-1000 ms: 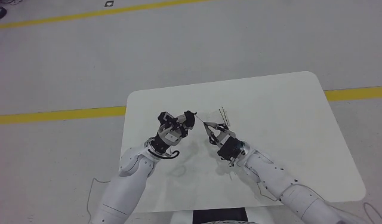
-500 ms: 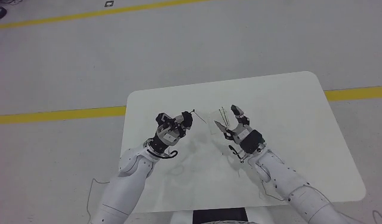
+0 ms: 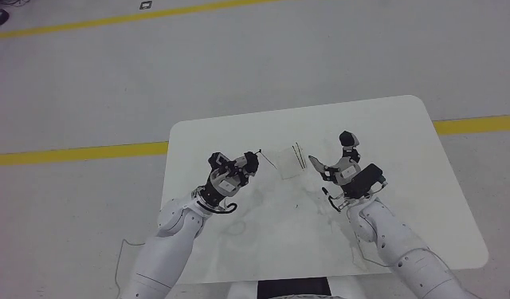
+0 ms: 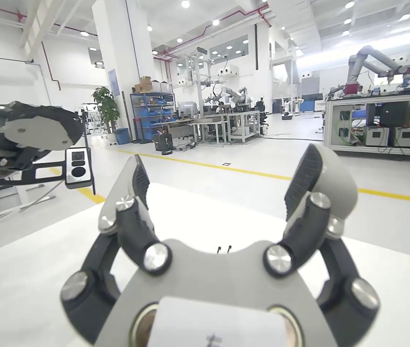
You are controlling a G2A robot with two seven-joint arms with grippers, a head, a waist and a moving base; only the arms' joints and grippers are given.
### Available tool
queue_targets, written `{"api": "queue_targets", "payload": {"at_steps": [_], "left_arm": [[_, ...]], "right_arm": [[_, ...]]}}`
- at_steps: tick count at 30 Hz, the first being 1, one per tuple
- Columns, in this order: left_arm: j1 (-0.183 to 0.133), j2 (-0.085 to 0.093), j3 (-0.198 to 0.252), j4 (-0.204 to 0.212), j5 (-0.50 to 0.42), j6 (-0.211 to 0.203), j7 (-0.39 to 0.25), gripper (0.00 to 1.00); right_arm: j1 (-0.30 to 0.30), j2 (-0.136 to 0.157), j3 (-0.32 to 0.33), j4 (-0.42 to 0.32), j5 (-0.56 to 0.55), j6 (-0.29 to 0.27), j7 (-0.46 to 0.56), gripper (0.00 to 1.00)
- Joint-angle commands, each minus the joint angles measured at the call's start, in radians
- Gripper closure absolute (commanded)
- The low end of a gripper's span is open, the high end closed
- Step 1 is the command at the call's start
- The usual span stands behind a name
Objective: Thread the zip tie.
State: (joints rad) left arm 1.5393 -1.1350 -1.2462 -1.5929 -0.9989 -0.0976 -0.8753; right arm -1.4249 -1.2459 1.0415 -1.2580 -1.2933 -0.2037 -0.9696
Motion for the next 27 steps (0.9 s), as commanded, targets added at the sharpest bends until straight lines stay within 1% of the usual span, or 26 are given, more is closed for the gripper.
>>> {"api": "queue_targets", "payload": {"at_steps": [1, 3, 6, 10, 14, 16, 17, 27], "left_arm": [[0.0, 0.0, 0.0, 0.0, 0.0, 0.0, 0.0, 1.0], [0.0, -0.002, 0.006, -0.005, -0.02, 0.01, 0.014, 1.0], [0.007, -0.001, 0.001, 0.0, -0.067, 0.029, -0.024, 1.0], [0.019, 0.002, -0.02, 0.006, -0.137, 0.061, -0.122, 1.0], [0.036, 0.006, -0.055, 0.018, -0.242, 0.1, -0.22, 1.0], [0.044, 0.009, -0.073, 0.028, -0.261, 0.108, -0.253, 1.0], [0.045, 0.01, -0.079, 0.03, -0.263, 0.11, -0.26, 1.0], [0.045, 0.01, -0.079, 0.03, -0.263, 0.11, -0.26, 1.0]], "right_arm": [[0.0, 0.0, 0.0, 0.0, 0.0, 0.0, 0.0, 0.0], [0.0, 0.0, 0.0, 0.0, 0.0, 0.0, 0.0, 0.0], [0.0, 0.0, 0.0, 0.0, 0.0, 0.0, 0.0, 0.0], [0.0, 0.0, 0.0, 0.0, 0.0, 0.0, 0.0, 0.0], [0.0, 0.0, 0.0, 0.0, 0.0, 0.0, 0.0, 0.0], [0.0, 0.0, 0.0, 0.0, 0.0, 0.0, 0.0, 0.0], [0.0, 0.0, 0.0, 0.0, 0.0, 0.0, 0.0, 0.0], [0.0, 0.0, 0.0, 0.0, 0.0, 0.0, 0.0, 0.0]]}}
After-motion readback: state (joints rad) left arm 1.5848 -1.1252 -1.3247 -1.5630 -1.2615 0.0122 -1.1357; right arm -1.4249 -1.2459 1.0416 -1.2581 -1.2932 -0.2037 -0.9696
